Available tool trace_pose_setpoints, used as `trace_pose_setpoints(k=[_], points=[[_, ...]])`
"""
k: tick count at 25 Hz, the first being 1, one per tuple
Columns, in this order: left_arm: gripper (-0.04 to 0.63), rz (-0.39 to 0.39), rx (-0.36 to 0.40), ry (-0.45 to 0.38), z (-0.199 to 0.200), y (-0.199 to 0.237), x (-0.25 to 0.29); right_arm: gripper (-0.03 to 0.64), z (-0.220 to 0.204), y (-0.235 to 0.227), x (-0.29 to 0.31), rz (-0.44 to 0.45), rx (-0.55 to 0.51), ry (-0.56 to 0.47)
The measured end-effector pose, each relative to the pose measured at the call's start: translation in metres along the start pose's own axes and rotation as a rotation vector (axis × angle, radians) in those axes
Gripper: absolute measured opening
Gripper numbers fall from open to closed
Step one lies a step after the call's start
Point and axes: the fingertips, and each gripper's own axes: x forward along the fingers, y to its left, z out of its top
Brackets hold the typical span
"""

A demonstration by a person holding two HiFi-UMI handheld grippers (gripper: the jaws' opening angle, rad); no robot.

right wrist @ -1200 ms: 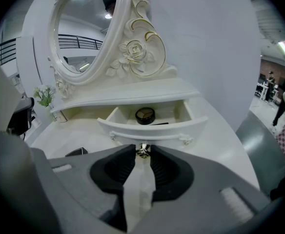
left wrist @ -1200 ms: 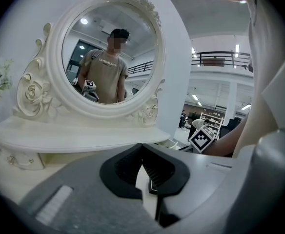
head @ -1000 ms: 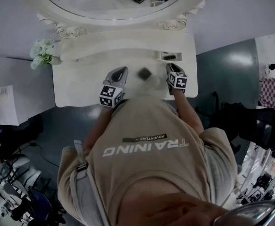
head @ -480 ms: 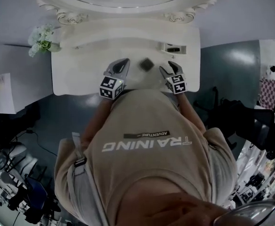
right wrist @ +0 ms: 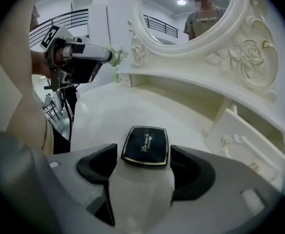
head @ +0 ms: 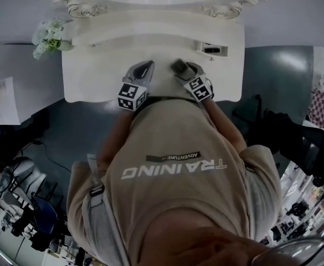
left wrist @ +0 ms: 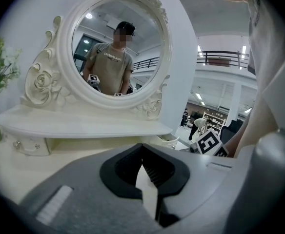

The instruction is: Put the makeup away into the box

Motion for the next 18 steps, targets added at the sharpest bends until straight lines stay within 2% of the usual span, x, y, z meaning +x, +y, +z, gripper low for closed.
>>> trace_pose_setpoints(k=[4, 9, 18], points=[[-0.002, 0.025, -0.013, 0.012, -0.006, 0.006, -0.007, 0.337, -0.004, 0.000, 0.007, -0.020, -0.033, 0.001], [-0.002, 0.022, -0.009, 0.028, -0.009, 0.005, -0.011, 0.315, -0.002, -0.003, 0.009, -0.028, -0.009, -0.016], [-0.002, -0.047, 0.024, 0.035, -0.002, -0.015, 0.002, 0.311, 0.010, -0.004, -0.008, -0.045, -0.010, -0.030]])
